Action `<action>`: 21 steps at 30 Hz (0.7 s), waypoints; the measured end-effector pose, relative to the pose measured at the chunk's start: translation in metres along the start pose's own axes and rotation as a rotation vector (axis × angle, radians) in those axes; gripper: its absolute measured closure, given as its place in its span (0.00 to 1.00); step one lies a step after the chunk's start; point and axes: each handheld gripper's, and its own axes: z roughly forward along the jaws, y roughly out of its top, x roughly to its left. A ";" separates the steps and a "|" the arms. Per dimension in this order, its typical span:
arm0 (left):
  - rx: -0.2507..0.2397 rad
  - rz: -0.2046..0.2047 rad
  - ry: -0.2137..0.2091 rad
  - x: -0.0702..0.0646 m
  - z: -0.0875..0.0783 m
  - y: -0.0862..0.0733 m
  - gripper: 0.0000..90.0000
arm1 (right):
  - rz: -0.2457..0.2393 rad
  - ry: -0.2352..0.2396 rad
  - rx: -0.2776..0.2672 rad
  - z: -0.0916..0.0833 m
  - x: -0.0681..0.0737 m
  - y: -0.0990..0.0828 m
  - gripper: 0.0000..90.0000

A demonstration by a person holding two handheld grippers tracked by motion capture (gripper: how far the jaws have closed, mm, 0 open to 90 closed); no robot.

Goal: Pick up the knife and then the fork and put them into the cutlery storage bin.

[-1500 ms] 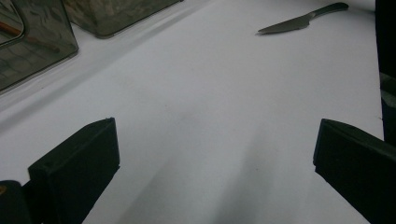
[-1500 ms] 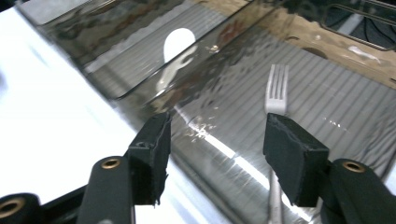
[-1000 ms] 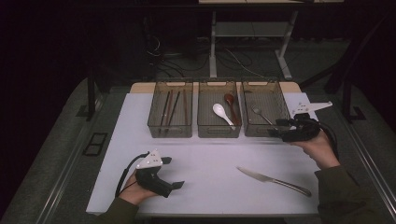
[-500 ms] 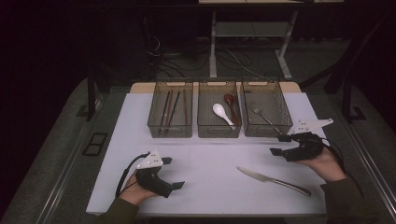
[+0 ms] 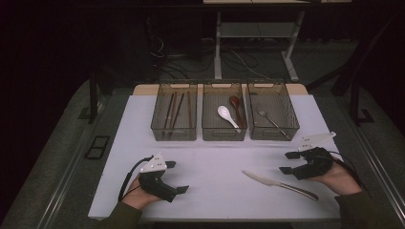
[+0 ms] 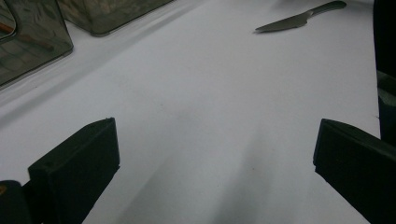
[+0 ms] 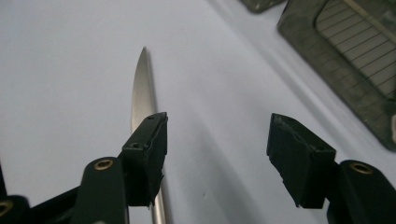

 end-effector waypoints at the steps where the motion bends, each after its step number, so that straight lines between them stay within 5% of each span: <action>1: 0.000 0.000 0.000 0.000 0.000 0.000 0.00 | -0.006 -0.002 0.014 0.000 0.002 0.000 0.43; 7: -0.002 0.001 0.000 0.000 0.000 0.000 0.00 | -0.031 0.008 0.116 0.003 0.010 0.001 0.47; 21: -0.003 0.000 -0.002 -0.001 0.001 0.000 0.00 | -0.187 0.015 0.375 0.021 0.028 0.009 0.64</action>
